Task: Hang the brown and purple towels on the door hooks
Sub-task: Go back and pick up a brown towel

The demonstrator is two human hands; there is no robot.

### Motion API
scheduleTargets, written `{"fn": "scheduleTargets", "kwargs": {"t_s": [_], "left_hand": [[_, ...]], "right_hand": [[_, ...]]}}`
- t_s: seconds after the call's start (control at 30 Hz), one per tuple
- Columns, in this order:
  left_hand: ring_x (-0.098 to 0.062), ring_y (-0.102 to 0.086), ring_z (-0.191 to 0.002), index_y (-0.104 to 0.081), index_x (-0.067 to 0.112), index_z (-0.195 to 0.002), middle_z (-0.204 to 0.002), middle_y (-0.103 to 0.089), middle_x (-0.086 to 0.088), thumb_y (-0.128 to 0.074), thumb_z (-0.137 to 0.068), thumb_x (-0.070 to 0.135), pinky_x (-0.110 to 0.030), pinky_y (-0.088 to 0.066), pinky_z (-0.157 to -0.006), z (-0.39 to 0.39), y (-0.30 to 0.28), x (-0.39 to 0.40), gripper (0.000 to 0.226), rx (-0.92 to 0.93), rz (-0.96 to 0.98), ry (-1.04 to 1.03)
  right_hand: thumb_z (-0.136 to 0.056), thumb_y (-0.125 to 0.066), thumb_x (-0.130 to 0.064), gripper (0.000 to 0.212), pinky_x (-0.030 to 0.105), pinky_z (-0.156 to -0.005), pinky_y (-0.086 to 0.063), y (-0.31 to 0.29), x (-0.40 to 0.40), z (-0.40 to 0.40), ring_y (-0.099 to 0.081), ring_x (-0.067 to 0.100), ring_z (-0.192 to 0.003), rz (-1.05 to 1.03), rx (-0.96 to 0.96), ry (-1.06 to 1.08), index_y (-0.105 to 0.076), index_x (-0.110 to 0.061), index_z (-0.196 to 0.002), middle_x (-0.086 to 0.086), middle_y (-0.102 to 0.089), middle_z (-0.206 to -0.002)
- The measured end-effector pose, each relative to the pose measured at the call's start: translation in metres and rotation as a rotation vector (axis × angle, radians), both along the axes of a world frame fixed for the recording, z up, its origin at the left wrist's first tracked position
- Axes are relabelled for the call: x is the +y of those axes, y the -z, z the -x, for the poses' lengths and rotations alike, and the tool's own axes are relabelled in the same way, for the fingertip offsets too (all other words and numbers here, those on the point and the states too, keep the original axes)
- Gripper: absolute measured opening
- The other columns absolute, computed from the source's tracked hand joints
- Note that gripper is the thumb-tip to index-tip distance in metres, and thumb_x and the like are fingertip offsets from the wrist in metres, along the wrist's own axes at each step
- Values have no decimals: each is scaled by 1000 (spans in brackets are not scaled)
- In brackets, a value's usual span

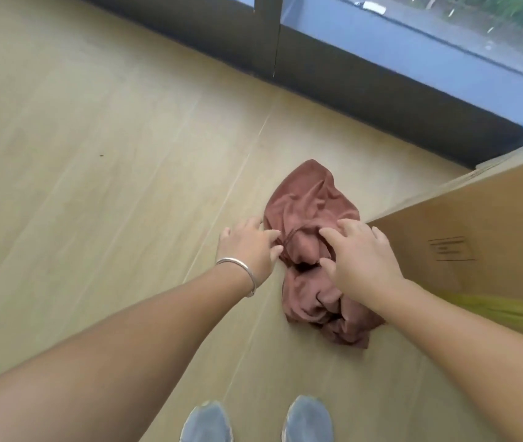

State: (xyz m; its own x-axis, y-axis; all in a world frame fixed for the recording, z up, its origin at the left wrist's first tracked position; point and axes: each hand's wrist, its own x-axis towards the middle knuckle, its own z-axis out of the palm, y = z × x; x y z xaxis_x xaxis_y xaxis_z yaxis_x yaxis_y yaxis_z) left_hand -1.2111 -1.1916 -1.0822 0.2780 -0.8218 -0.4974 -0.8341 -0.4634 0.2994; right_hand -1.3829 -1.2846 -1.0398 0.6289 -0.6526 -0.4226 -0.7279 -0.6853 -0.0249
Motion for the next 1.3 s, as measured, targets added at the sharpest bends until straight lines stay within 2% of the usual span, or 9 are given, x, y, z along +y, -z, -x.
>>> {"fn": "scheduleTargets", "kwargs": {"t_s": [0.07,0.17,0.33,0.5,0.63,0.77,0.87,1.13,1.3], "left_hand": [[-15,-45,-120,-65,41,-114,-128,-50,8,-50,-94,44,-33,-39,-95,-3,42,-14,25,91,110,-60],[-9,-49,-105,-71,40,-104,-108,-54,13,-60,-90,43,-24,-40,-78,-4,88,-40,18,168,273,-86],[-9,-48,-100,-71,42,-97,-98,-46,15,-63,-84,53,-26,-40,-74,1,118,-76,19,146,315,31],[-10,-48,-104,-70,39,-88,-102,-50,15,-64,-83,48,-30,-44,-78,3,105,-76,12,132,294,46],[-9,-43,-111,-68,40,-93,-110,-47,14,-65,-81,45,-31,-47,-78,7,61,-44,13,164,246,-66],[-13,-35,-121,-63,44,-109,-125,-41,8,-65,-80,45,-29,-43,-86,18,-8,-4,29,234,257,-211],[-15,-37,-120,-66,43,-109,-126,-45,6,-65,-80,38,-29,-43,-89,13,-72,16,29,243,304,-310],[-15,-38,-121,-68,40,-103,-127,-46,7,-61,-84,34,-35,-45,-88,-39,-274,51,22,130,324,-392],[-15,-40,-119,-69,33,-98,-120,-50,11,-55,-85,35,-33,-46,-81,-80,-369,91,19,-30,214,-489]], "right_hand": [[-86,-61,-41,49,45,-110,-27,43,-16,-3,-34,24,-133,41,-32,-32,-49,-28,-132,5,-45,-139],[-84,-64,-33,41,43,-106,-28,90,-45,-12,-36,25,-131,103,-90,-91,-57,-26,-124,6,-47,-137],[-83,-61,-32,29,35,-106,-29,127,-79,-20,-34,20,-132,57,-111,-206,-63,-31,-113,-1,-44,-138],[-82,-58,-31,18,33,-100,-34,110,-78,-17,-42,21,-124,25,-117,-239,-65,-23,-96,-2,-54,-124],[-78,-61,-30,12,33,-87,-39,51,-54,-24,-51,23,-106,0,-211,-224,-63,-21,-84,-2,-59,-107],[-74,-65,-27,12,33,-81,-42,-30,-22,-37,-54,23,-102,-49,-305,-255,-68,-20,-83,-2,-61,-99],[-73,-67,-22,10,34,-77,-42,-97,-5,-48,-55,25,-98,-53,-352,-288,-70,-18,-81,0,-61,-94],[-73,-71,-18,6,36,-77,-43,-296,23,-105,-57,28,-95,-20,-467,-387,-68,-14,-76,2,-65,-98],[-79,-66,-24,6,36,-85,-40,-395,43,-159,-50,24,-108,-23,-522,-470,-67,-19,-81,-4,-62,-108]]}}
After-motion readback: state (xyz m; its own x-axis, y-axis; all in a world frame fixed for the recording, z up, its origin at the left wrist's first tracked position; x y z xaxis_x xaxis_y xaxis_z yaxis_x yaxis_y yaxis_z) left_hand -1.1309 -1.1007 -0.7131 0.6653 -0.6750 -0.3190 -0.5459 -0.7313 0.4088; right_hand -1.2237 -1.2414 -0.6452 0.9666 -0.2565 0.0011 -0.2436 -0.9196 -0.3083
